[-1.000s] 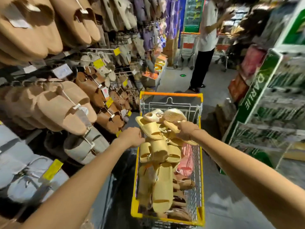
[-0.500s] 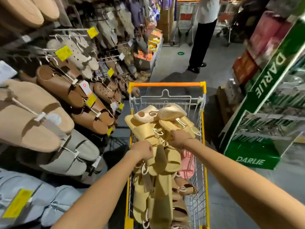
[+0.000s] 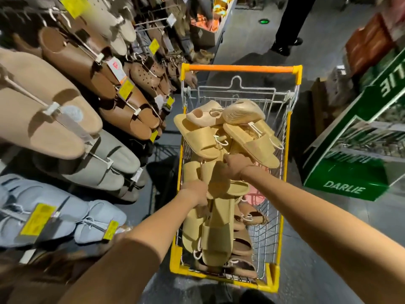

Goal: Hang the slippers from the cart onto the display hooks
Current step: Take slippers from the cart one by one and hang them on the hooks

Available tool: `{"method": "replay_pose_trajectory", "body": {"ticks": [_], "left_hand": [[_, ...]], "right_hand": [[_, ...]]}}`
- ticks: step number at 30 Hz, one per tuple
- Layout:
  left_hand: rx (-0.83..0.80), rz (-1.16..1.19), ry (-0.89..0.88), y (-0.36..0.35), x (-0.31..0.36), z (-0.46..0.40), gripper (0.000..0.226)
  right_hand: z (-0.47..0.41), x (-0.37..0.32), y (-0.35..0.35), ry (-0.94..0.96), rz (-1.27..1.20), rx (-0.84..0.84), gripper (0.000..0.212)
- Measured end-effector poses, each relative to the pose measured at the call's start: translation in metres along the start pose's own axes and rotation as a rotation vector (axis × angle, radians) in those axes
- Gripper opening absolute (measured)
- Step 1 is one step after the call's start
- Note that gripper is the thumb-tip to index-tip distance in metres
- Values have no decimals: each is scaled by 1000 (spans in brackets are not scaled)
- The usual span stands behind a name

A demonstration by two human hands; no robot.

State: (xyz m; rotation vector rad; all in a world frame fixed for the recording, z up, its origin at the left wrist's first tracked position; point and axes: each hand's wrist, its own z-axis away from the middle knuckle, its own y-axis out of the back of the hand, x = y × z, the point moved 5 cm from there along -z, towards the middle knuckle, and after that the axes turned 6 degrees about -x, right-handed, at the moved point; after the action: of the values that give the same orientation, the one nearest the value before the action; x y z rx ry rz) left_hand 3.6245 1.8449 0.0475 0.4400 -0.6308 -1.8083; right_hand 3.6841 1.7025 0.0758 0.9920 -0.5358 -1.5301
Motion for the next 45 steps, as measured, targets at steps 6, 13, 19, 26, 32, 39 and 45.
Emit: {"method": "replay_pose_trajectory", "body": {"ticks": [6, 13, 19, 26, 32, 39, 45], "left_hand": [[0, 56, 75, -13, -8, 0, 28], [131, 346, 74, 6, -18, 24, 33], [375, 596, 50, 69, -30, 73, 50], [660, 458, -15, 125, -42, 163, 16], [799, 496, -167, 126, -62, 236, 11], [1139, 780, -300, 127, -93, 348, 13], [1273, 888, -364, 105, -133, 429, 10]], "right_hand": [[5, -10, -22, 38, 59, 26, 36], [24, -18, -22, 53, 68, 108, 43], [39, -28, 23, 1, 40, 221, 26], [76, -58, 65, 46, -55, 365, 20], [117, -97, 85, 404, -573, 192, 73], [150, -149, 82, 588, -866, 126, 93], [200, -228, 77, 734, -1131, 123, 78]]}}
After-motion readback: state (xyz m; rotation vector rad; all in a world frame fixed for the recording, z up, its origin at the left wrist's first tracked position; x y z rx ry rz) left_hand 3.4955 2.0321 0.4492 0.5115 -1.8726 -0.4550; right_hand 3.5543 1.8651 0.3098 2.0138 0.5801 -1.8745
